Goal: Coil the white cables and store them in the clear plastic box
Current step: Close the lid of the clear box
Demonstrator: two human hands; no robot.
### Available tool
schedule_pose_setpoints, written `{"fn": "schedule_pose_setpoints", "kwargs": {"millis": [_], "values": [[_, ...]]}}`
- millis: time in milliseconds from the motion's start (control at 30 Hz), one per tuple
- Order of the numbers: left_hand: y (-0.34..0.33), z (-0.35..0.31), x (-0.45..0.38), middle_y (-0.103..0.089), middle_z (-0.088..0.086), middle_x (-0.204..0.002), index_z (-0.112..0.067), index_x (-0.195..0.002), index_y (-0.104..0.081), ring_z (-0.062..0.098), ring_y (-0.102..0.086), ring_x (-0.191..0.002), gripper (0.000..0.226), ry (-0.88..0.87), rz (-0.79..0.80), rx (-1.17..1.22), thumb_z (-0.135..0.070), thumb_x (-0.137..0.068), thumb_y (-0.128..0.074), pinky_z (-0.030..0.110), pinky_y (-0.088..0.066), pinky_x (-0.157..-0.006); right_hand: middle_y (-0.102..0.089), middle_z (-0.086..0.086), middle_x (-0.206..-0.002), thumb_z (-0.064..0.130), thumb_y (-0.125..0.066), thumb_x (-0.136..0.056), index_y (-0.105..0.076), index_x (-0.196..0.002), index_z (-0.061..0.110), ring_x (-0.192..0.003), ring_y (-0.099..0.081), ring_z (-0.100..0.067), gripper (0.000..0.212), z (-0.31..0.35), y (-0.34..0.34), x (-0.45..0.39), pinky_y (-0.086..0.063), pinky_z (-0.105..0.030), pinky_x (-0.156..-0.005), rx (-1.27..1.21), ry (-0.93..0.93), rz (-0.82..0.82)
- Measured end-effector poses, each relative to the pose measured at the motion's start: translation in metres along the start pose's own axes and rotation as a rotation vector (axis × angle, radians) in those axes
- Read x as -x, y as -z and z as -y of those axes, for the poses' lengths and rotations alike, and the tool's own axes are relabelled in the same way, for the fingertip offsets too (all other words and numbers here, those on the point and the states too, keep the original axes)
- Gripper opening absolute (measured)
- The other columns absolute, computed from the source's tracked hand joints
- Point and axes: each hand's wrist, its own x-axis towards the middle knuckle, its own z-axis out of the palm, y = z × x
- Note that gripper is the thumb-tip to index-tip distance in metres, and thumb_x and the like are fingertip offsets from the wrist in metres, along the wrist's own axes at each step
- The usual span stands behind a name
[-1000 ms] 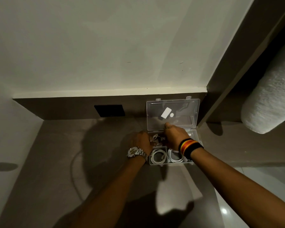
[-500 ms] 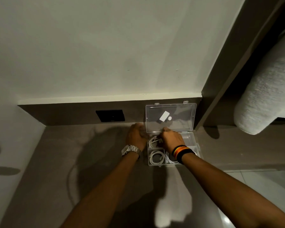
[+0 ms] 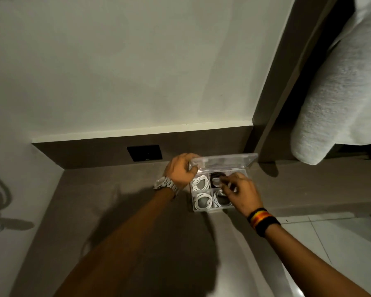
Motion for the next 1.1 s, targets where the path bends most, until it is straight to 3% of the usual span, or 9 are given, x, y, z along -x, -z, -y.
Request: {"fn": "schedule_pose_setpoints", "kwargs": {"millis": [67, 167, 300, 433, 600, 833, 933, 1000, 1100], "values": [[0.000, -0.002, 0.018, -0.069, -0.012, -0.100, -0.037, -0.119, -0.066, 0.012, -0.066, -0.077, 0.033, -0.086, 0.058, -0.117, -0.039, -0.089, -0.053, 0.025, -0.052, -0.066, -0.061, 0.004, -0.098, 0.031, -0.065, -0.095, -0.074, -0.114, 0.022, -0.083, -0.060, -0.012, 0.023, -0.005, 0.018, 0.020, -0.050, -0.022, -0.072, 0.024, 0.073, -0.161], [-0.007, 0.000, 0.049, -0.075, -0.005, -0.120, -0.032, -0.128, -0.066, 0.019, -0.072, -0.101, 0.044, -0.285, 0.111, -0.301, -0.025, -0.086, -0.056, 0.028, -0.055, -0.085, -0.062, -0.007, -0.117, 0.031, -0.061, -0.095, -0.066, -0.126, 0.018, -0.105, -0.059, -0.023, 0.034, -0.014, 0.034, 0.028, -0.051, -0.039, -0.088, 0.233, 0.180, -0.229], [-0.027, 0.009, 0.071, -0.045, 0.005, -0.160, -0.023, -0.154, -0.043, 0.026, -0.045, -0.144, 0.066, -0.306, 0.343, -0.529, -0.017, -0.089, -0.054, 0.037, -0.035, -0.119, -0.042, -0.012, -0.159, 0.035, -0.056, -0.100, -0.041, -0.153, 0.018, -0.146, -0.040, -0.031, 0.058, -0.034, 0.025, 0.023, -0.031, -0.048, -0.120, 0.443, 0.122, 0.151], [-0.044, 0.012, 0.076, -0.018, 0.008, -0.171, -0.021, -0.160, -0.028, 0.029, -0.023, -0.155, 0.073, -0.257, 0.482, -0.637, -0.030, -0.093, -0.056, 0.040, -0.019, -0.126, -0.021, -0.009, -0.170, 0.042, -0.038, -0.106, -0.022, -0.161, 0.019, -0.156, -0.023, -0.027, 0.062, -0.061, 0.008, 0.025, -0.019, -0.040, -0.127, 0.577, 0.073, 0.458], [-0.061, 0.001, 0.064, -0.006, 0.012, -0.172, -0.017, -0.163, -0.015, 0.032, -0.010, -0.158, 0.075, -0.264, 0.553, -0.683, -0.050, -0.102, -0.045, 0.042, -0.012, -0.128, -0.007, -0.007, -0.173, 0.039, -0.037, -0.107, -0.012, -0.163, 0.023, -0.159, -0.011, -0.027, 0.063, -0.078, 0.000, 0.022, -0.010, -0.038, -0.128, 0.638, 0.095, 0.551], [-0.068, -0.007, 0.050, -0.009, 0.020, -0.170, -0.012, -0.161, -0.020, 0.042, -0.023, -0.152, 0.070, -0.255, 0.639, -0.751, -0.040, -0.104, -0.050, 0.052, -0.039, -0.115, -0.027, -0.013, -0.168, 0.033, -0.050, -0.103, -0.028, -0.160, 0.016, -0.152, -0.033, -0.032, 0.063, -0.075, 0.005, 0.025, -0.033, -0.043, -0.121, 0.714, 0.172, 0.504], [-0.076, -0.012, 0.047, -0.010, 0.022, -0.169, -0.009, -0.160, -0.019, 0.045, -0.023, -0.151, 0.069, -0.232, 0.650, -0.801, -0.035, -0.104, -0.050, 0.053, -0.040, -0.110, -0.067, -0.018, -0.136, 0.032, -0.083, -0.079, -0.065, -0.135, 0.007, -0.119, -0.070, -0.032, 0.064, -0.068, 0.006, 0.026, -0.060, -0.041, -0.092, 0.802, 0.242, 0.449], [-0.083, -0.007, 0.045, -0.007, 0.021, -0.170, -0.008, -0.161, -0.015, 0.045, -0.015, -0.154, 0.070, -0.225, 0.647, -0.810, -0.035, -0.105, -0.046, 0.054, -0.035, -0.114, -0.076, -0.014, -0.120, 0.035, -0.094, -0.063, -0.075, -0.122, 0.009, -0.104, -0.077, -0.028, 0.067, -0.070, 0.005, 0.025, -0.063, -0.036, -0.079, 0.818, 0.227, 0.402], [-0.086, 0.002, 0.028, 0.003, 0.015, -0.172, -0.013, -0.163, -0.006, 0.040, 0.000, -0.157, 0.070, -0.219, 0.585, -0.764, -0.036, -0.107, -0.041, 0.049, -0.020, -0.123, -0.059, -0.018, -0.146, 0.027, -0.077, -0.085, -0.055, -0.145, 0.007, -0.132, -0.061, -0.031, 0.067, -0.078, -0.002, 0.009, -0.050, -0.040, -0.108, 0.771, 0.244, 0.313]]}}
